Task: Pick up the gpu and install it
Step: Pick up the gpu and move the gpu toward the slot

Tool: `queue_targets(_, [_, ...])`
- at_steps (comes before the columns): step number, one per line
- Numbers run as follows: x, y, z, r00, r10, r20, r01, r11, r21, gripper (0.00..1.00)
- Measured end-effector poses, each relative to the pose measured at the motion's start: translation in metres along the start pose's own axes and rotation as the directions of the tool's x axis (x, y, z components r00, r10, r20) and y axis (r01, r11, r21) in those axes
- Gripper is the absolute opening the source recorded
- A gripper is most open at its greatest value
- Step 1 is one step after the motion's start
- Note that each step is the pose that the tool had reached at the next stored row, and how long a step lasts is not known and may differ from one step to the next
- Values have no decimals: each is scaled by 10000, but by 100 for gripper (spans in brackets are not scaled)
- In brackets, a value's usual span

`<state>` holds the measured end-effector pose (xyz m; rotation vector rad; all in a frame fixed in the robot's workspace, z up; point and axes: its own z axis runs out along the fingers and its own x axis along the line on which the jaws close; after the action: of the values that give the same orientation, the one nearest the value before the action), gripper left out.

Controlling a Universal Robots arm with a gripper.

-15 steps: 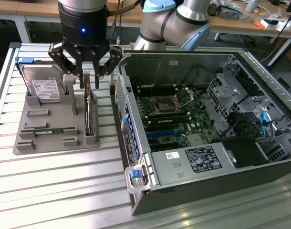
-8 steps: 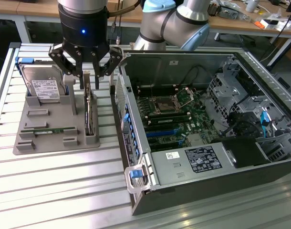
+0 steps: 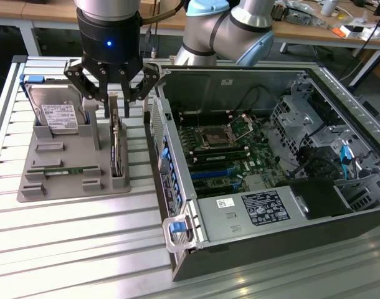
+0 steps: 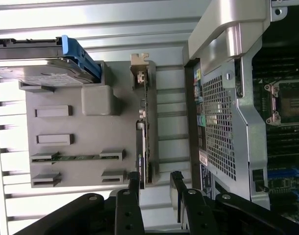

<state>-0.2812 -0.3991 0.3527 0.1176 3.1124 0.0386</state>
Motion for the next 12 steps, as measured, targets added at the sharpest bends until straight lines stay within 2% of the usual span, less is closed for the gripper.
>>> queue_targets(12, [1,-2,36,10000,-1,1,1,10000,0,38])
